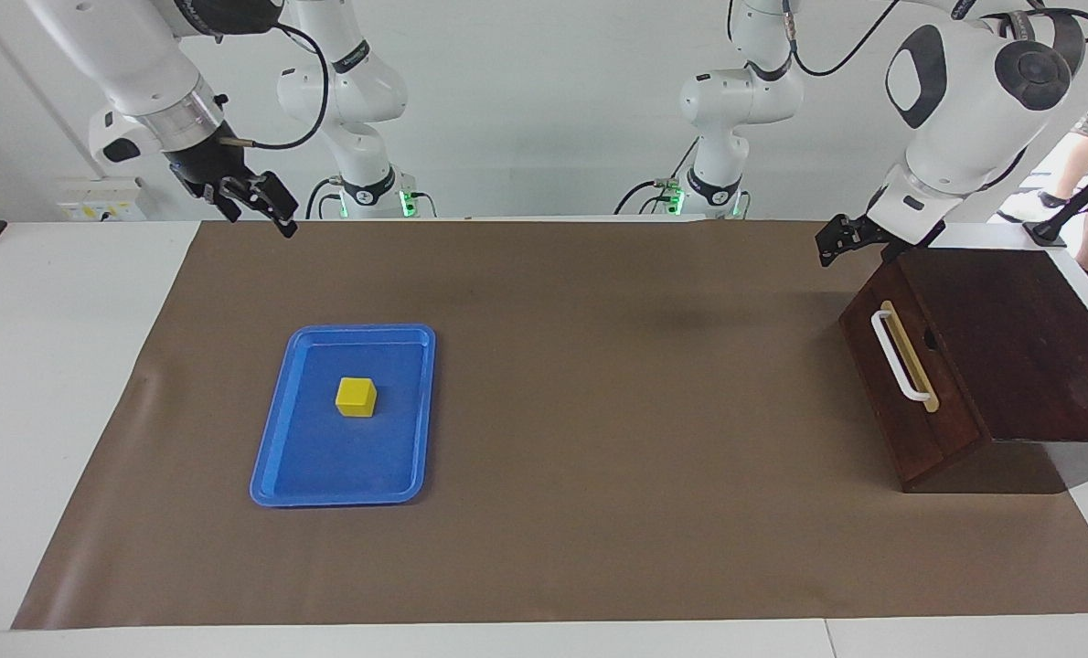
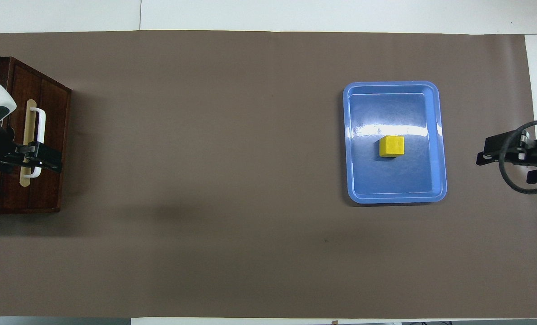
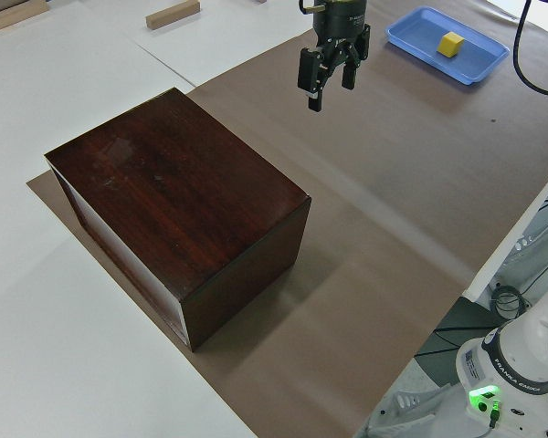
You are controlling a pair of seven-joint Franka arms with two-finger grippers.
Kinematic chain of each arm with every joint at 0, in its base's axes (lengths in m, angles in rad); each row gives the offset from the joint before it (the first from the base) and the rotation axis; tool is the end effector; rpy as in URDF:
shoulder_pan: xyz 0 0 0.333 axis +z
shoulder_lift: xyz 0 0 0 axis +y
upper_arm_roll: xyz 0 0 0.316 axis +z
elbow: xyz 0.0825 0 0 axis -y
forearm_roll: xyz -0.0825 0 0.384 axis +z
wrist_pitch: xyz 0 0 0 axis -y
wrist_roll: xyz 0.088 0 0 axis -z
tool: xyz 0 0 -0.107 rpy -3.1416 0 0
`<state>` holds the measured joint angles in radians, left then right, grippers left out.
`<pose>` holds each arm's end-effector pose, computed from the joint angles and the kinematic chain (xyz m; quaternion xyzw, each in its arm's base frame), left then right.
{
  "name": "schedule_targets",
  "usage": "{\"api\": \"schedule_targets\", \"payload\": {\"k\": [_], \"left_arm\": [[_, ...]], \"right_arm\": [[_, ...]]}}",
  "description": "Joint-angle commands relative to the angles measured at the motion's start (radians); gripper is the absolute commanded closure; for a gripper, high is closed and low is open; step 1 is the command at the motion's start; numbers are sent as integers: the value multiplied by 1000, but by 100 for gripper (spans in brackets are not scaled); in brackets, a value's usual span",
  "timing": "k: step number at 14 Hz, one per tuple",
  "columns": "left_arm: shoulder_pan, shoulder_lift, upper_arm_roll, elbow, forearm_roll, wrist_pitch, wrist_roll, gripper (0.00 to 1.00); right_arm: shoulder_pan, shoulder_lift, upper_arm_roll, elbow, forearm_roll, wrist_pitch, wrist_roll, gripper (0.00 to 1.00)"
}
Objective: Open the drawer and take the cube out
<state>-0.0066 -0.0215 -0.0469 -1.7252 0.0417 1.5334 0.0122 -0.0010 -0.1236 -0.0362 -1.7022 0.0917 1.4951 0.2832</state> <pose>0.5353 -0.0243 0.5613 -0.9956 0.0337 0.0846 0.0231 0.5063 -0.0096 0.6228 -0.9855 0.1574 0.0473 0.0425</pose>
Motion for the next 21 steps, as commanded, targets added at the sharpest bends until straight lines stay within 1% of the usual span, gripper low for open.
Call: {"api": "schedule_targets", "payload": {"k": [1, 3, 4, 5, 6, 8, 11, 12, 14, 15, 16, 21], "left_arm": [[-1, -23, 15, -2, -11, -7, 2, 0], [0, -23, 19, -2, -11, -7, 0, 0], [-1, -23, 19, -1, -11, -4, 0, 0], [-1, -23, 18, -2, -11, -4, -1, 0], [-1, -24, 18, -4, -11, 23, 0, 0], [0, -21, 18, -4, -11, 79, 0, 0], [-13, -23, 16, -5, -11, 77, 0, 0], [-15, -23, 12, -5, -11, 77, 0, 0], [-12, -23, 10, -5, -14, 77, 0, 0], [-10, -23, 12, -5, -14, 79, 2, 0], [-12, -23, 12, -5, -16, 80, -1, 0], [-13, -23, 12, -5, -16, 80, -69, 0]], "right_arm": [[1, -4, 2, -14, -26, 13, -149, 0], [1, -2, 2, -14, -56, 36, -309, 0], [1, -1, 2, -16, -58, 62, -320, 0], [1, 5, 2, -14, -58, 63, -320, 5], [1, 10, 2, -7, -59, 63, -322, 7], [1, 36, 2, 10, -60, 63, -323, 7], [1, 87, 2, 58, -87, 71, -325, 6], [1, 91, 2, 65, -89, 70, -325, 6], [-1, 84, 2, 29, -102, 60, -325, 5], [-7, 78, 2, 16, -116, 48, -334, 1], [-10, 75, 2, 15, -122, 24, -348, 0], [-16, 61, -10, 18, -119, -3, -345, 0]]}}
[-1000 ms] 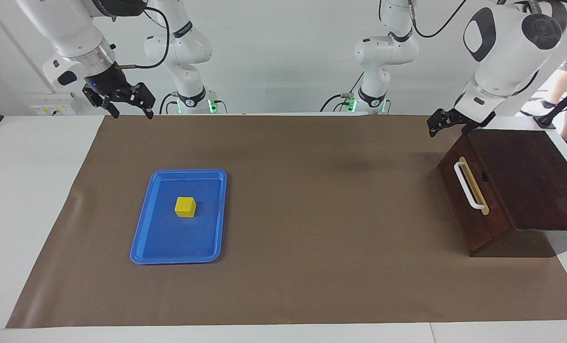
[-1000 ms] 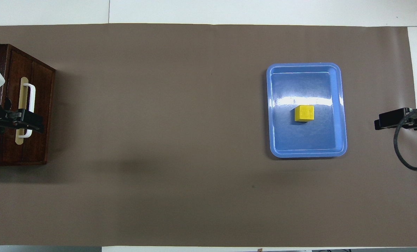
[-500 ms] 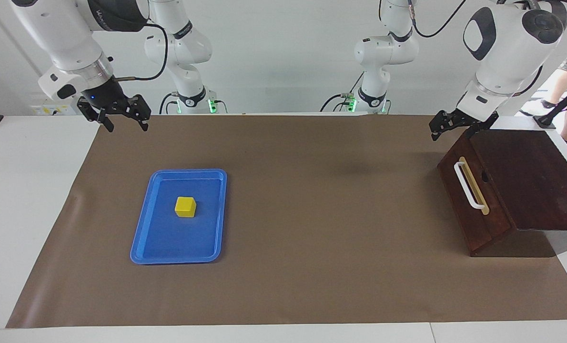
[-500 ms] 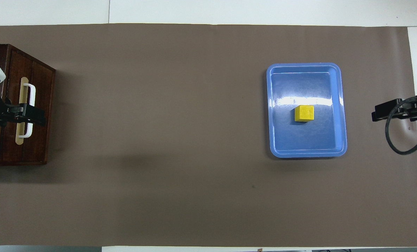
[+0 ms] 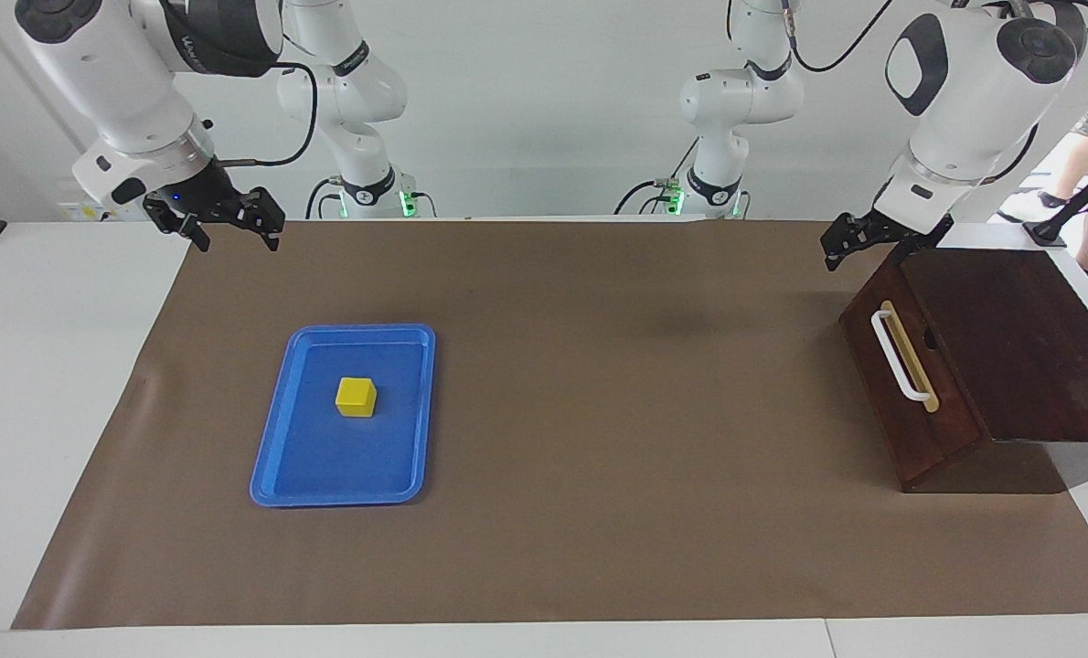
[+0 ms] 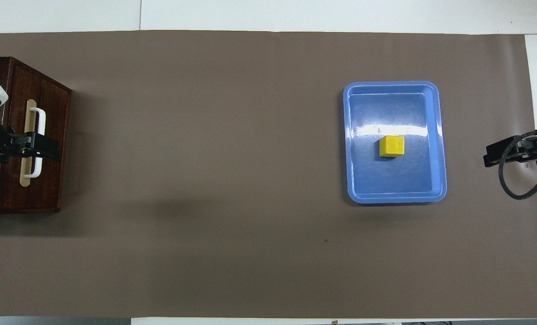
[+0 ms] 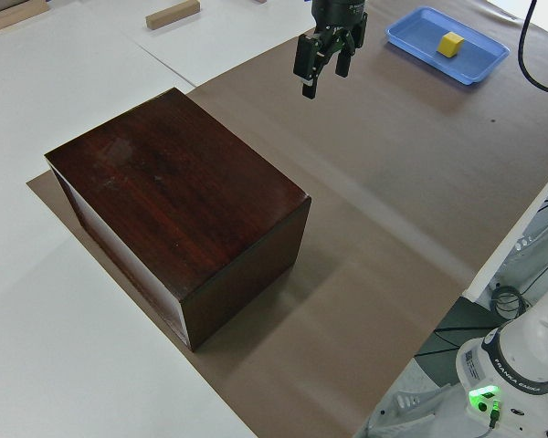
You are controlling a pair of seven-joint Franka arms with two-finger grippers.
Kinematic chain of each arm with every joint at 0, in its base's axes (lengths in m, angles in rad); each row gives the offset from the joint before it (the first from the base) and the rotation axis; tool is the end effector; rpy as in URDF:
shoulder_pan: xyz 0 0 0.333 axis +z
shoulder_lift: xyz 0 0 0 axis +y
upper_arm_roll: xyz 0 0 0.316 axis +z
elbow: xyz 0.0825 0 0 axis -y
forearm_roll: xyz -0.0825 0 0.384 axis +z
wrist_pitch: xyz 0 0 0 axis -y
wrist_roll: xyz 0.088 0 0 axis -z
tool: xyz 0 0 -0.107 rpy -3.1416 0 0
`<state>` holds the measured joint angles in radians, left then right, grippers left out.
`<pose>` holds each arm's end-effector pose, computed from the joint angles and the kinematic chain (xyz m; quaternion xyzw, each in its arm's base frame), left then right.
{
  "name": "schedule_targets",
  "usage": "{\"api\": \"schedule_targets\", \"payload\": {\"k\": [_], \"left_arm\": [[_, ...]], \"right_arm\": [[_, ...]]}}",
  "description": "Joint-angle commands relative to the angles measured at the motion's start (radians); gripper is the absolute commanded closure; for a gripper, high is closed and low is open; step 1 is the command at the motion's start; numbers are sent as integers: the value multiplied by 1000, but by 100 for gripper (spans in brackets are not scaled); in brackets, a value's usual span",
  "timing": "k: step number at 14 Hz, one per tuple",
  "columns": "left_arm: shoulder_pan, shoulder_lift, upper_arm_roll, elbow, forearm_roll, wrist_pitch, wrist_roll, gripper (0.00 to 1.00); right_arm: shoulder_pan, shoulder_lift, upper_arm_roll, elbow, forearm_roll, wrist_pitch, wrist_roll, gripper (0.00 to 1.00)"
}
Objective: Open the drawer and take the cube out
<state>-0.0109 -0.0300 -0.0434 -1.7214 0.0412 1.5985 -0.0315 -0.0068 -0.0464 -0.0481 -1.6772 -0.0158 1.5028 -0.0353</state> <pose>0.5413 -0.0254 0.5724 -0.9986 0.0129 0.0455 0.0232 0.5287 -0.0314 0.5944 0.9979 -0.0097 -0.0642 0.0039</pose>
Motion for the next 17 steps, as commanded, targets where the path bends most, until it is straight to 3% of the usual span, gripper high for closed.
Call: {"api": "schedule_targets", "payload": {"k": [1, 5, 8, 17], "left_arm": [[-9, -15, 7, -9, -14, 14, -24, 0], [3, -15, 11, -9, -14, 9, -27, 0], [5, -15, 16, -9, -14, 6, -27, 0], [3, -16, 14, -9, -12, 6, -27, 0]], "right_arm": [[-10, -16, 1, -7, -12, -15, -38, 0], [-7, 14, -2, 37, -7, -29, -60, 0], [-15, 88, -2, 108, 0, -76, -40, 0], [-19, 48, -2, 50, -15, -41, -9, 0]]}}
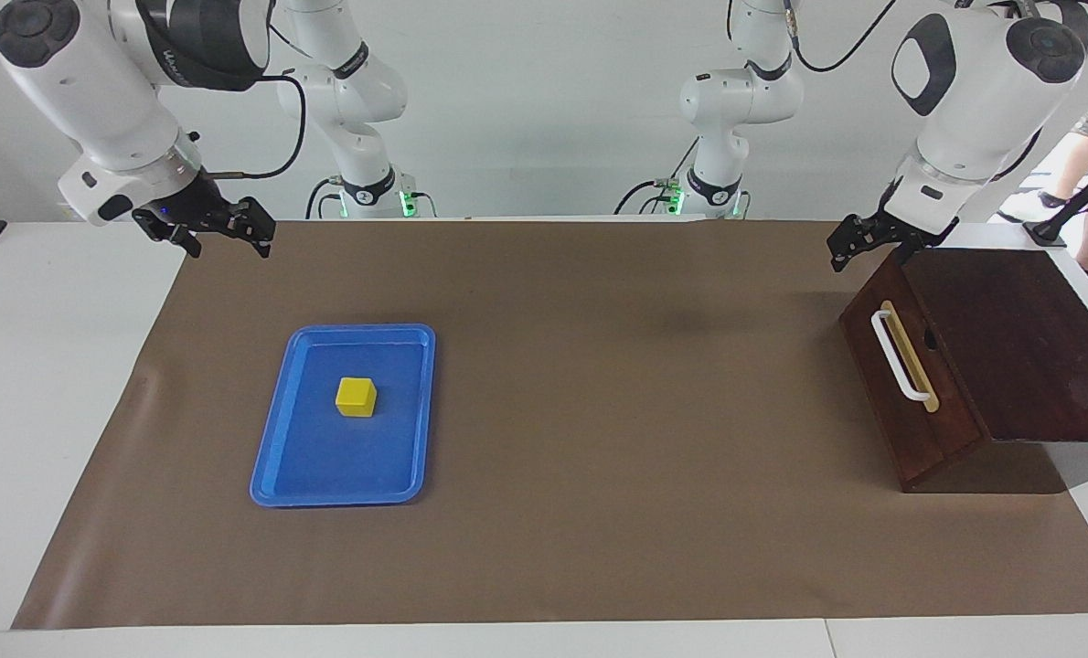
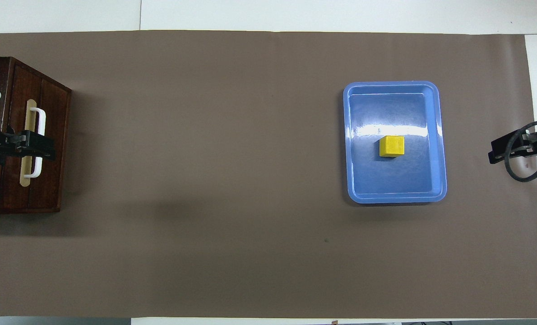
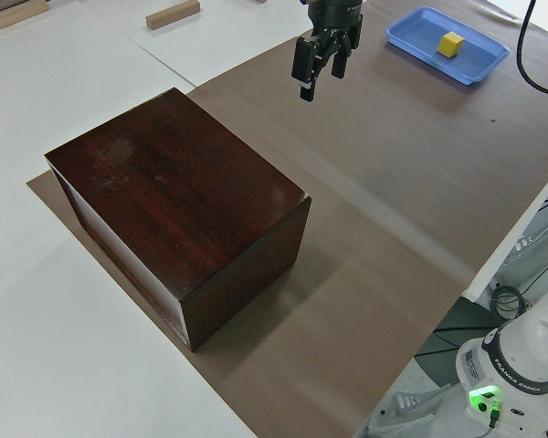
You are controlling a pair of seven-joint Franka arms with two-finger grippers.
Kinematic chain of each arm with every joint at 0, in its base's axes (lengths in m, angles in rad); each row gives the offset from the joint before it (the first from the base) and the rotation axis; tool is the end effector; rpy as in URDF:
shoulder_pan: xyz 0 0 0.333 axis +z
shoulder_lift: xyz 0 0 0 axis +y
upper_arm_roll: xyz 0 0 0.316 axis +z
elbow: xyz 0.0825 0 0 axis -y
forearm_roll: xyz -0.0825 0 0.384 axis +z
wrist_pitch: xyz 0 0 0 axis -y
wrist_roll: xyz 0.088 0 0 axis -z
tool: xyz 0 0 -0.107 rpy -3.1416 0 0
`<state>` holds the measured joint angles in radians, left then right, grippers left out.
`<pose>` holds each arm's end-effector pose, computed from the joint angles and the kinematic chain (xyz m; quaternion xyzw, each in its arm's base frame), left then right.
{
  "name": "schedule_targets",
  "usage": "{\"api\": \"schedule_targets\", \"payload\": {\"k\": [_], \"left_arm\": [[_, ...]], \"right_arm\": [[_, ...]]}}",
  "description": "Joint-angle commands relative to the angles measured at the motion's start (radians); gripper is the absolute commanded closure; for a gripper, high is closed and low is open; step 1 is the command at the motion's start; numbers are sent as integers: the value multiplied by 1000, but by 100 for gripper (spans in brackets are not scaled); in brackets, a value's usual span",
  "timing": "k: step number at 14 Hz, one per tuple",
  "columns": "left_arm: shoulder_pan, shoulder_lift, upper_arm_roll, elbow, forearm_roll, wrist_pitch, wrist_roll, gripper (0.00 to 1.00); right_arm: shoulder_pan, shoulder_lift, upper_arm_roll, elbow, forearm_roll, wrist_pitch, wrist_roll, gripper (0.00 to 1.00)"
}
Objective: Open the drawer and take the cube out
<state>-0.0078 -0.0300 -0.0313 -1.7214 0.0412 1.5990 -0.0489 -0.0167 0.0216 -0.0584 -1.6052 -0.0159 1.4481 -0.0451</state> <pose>0.5416 -0.0171 0.5725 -0.9987 -0.0034 0.0452 0.0230 0.5432 -0.0424 0.5871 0.9959 -0.0153 -0.0896 0.0032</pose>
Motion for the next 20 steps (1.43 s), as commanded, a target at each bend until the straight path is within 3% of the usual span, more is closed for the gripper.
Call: {"api": "schedule_targets", "payload": {"k": [1, 9, 20], "left_arm": [[0, -15, 2, -9, -12, 6, -9, 0], [0, -16, 4, -9, -14, 6, -9, 0], [0, -16, 2, -9, -12, 6, -9, 0]], "right_arm": [[-8, -20, 8, -22, -16, 17, -22, 0], [1, -12, 9, -15, -32, 98, -18, 0], [3, -8, 12, -6, -18, 95, 25, 0]]}}
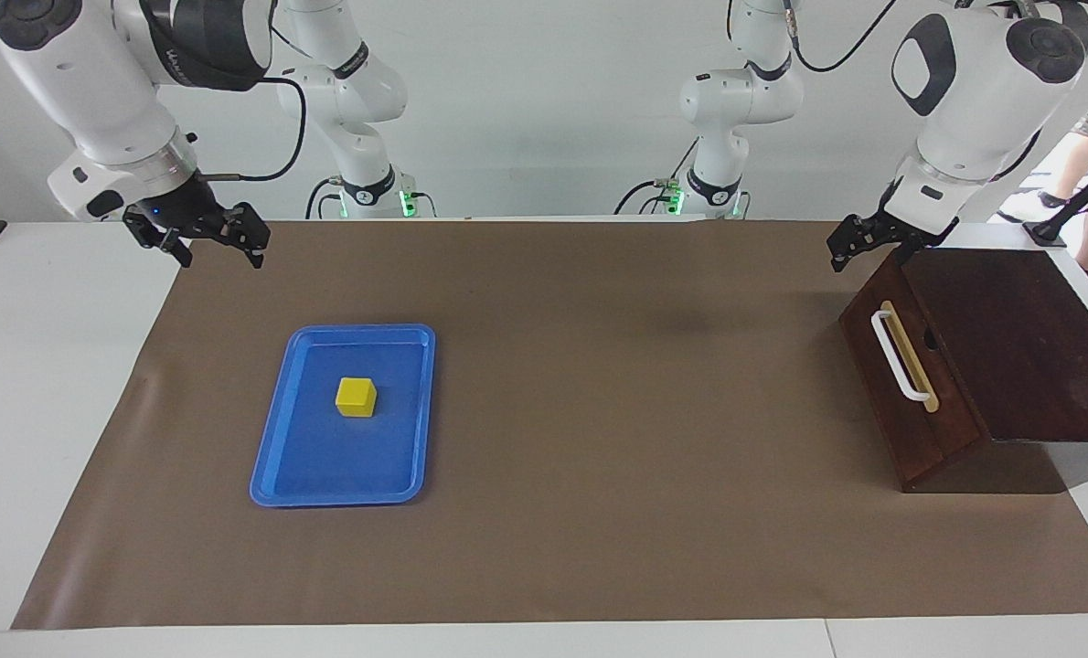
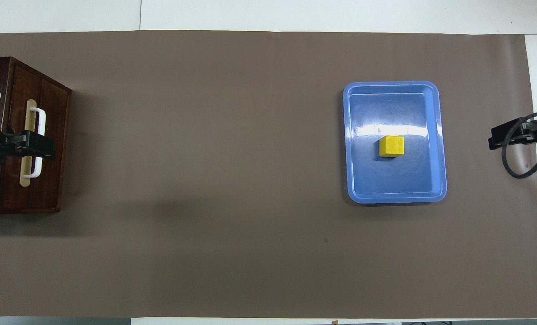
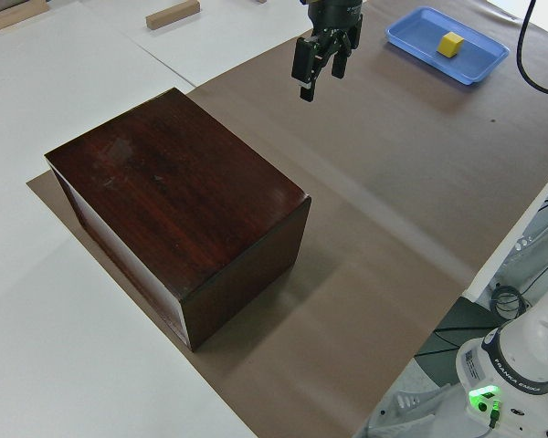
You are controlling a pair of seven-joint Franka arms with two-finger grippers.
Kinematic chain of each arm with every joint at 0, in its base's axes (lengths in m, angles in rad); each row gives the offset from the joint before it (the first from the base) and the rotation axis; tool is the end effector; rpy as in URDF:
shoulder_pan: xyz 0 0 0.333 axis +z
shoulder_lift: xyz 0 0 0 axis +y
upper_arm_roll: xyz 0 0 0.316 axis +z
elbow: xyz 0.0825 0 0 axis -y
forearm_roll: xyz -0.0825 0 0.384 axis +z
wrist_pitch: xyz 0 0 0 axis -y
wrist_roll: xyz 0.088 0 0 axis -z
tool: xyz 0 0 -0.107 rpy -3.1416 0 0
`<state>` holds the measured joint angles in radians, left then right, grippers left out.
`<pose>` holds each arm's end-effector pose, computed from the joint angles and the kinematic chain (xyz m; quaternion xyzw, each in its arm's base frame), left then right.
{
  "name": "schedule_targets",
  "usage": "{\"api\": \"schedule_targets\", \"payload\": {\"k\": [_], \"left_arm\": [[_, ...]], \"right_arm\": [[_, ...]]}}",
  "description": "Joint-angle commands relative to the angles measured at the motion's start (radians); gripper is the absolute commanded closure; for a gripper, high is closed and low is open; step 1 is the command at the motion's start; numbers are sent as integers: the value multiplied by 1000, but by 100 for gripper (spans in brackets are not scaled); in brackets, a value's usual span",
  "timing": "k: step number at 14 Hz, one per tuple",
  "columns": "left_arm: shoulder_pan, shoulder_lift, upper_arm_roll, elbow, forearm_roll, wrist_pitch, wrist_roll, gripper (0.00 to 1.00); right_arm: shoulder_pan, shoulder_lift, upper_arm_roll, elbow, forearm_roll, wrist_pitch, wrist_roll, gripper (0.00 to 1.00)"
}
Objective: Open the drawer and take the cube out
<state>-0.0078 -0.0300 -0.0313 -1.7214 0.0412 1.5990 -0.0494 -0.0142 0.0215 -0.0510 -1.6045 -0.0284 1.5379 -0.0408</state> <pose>0.5416 -0.0171 0.5725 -0.9987 -0.0036 0.0452 0.0230 0.5541 -0.0390 0.5941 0.9988 -0.0120 -0.0447 0.0124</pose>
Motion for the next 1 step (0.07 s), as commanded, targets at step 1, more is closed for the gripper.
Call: {"api": "schedule_targets", "payload": {"k": [1], "left_arm": [[0, -16, 4, -9, -14, 6, -9, 0]], "right_arm": [[0, -8, 5, -6, -5, 5, 21, 0]]}}
